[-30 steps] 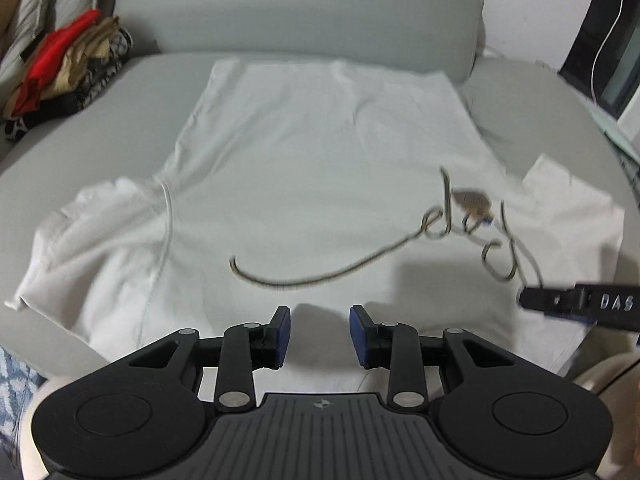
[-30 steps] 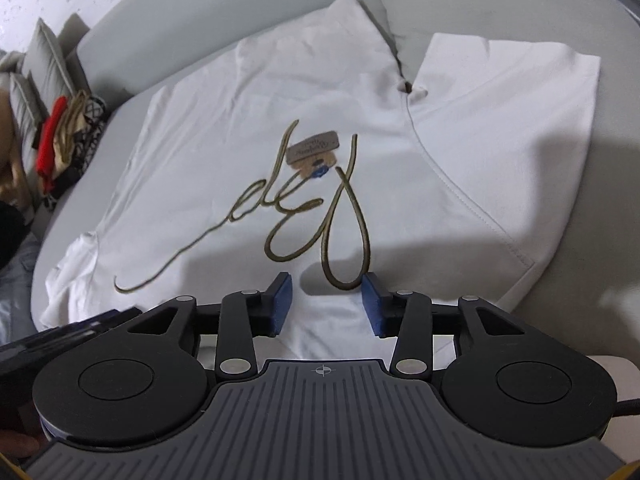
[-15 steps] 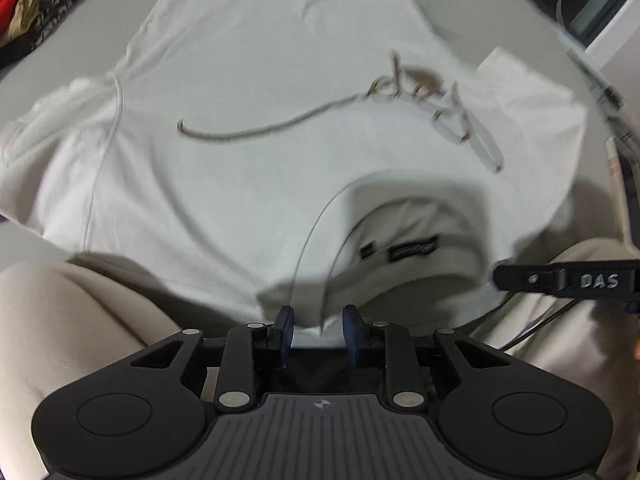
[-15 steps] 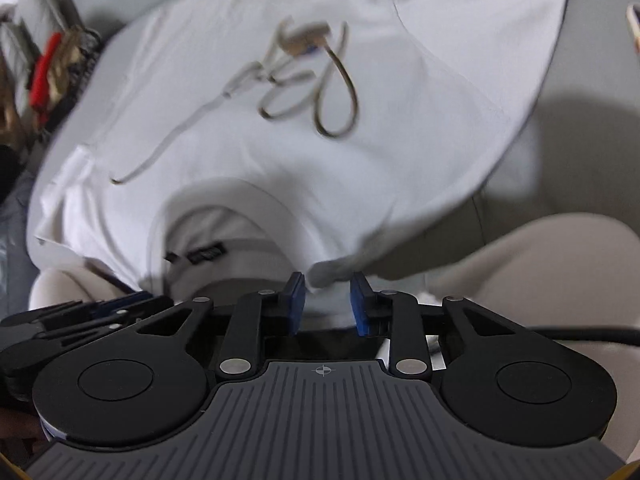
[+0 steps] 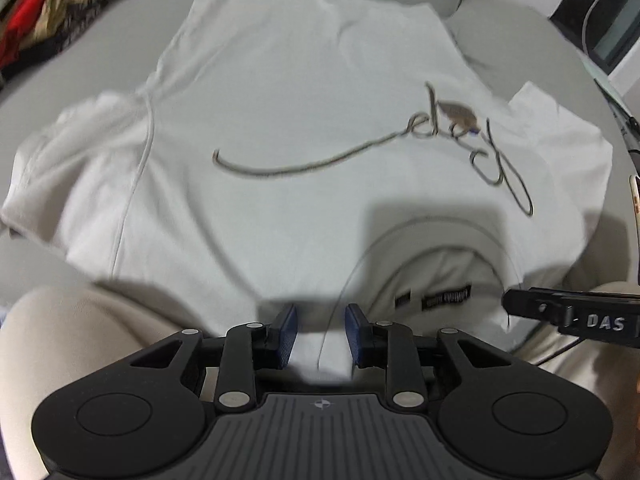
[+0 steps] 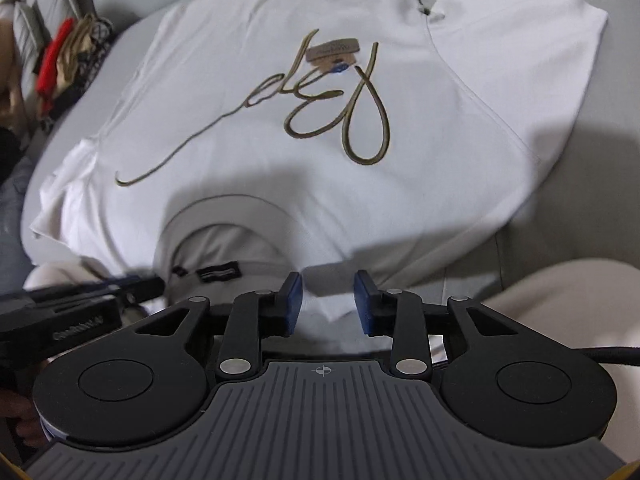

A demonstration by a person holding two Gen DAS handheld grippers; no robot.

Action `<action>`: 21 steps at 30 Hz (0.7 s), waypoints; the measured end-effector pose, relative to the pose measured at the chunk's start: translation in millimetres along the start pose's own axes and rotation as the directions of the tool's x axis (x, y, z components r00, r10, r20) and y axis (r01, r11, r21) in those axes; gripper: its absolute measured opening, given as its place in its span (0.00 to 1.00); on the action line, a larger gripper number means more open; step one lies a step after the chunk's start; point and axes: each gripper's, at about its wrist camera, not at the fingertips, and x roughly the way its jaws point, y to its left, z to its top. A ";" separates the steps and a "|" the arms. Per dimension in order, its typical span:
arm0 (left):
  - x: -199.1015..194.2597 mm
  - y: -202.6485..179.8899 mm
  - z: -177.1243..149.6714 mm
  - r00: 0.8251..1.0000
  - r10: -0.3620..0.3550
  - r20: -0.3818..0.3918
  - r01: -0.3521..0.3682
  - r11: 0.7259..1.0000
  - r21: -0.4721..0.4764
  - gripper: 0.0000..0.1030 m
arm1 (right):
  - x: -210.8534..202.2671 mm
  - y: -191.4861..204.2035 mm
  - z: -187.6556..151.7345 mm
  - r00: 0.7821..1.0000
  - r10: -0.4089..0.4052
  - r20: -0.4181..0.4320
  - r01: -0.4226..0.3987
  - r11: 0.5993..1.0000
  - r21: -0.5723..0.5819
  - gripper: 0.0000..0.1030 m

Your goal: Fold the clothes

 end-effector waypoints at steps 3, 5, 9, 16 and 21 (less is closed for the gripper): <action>-17.2 4.7 1.6 0.999 -0.036 0.034 0.037 0.999 -0.030 0.28 | -22.3 0.6 5.9 0.995 0.068 0.074 -0.071 0.997 0.035 0.52; -33.1 6.6 7.5 0.996 -0.052 0.077 0.056 0.998 -0.042 0.29 | -39.5 2.0 12.8 0.983 0.109 0.144 -0.119 0.991 0.059 0.60; -68.2 10.9 28.3 0.980 -0.109 0.165 0.121 0.990 -0.067 0.36 | -73.5 3.7 33.9 0.943 0.207 0.262 -0.240 0.965 0.103 0.60; -127.5 15.8 76.7 0.934 -0.137 0.330 0.157 0.987 -0.036 0.44 | -123.7 18.4 81.8 0.898 0.226 0.377 -0.260 0.965 0.042 0.67; -134.5 30.4 116.9 0.915 -0.124 0.385 0.162 0.985 -0.067 0.53 | -127.5 13.0 122.5 0.867 0.185 0.463 -0.230 0.972 0.042 0.88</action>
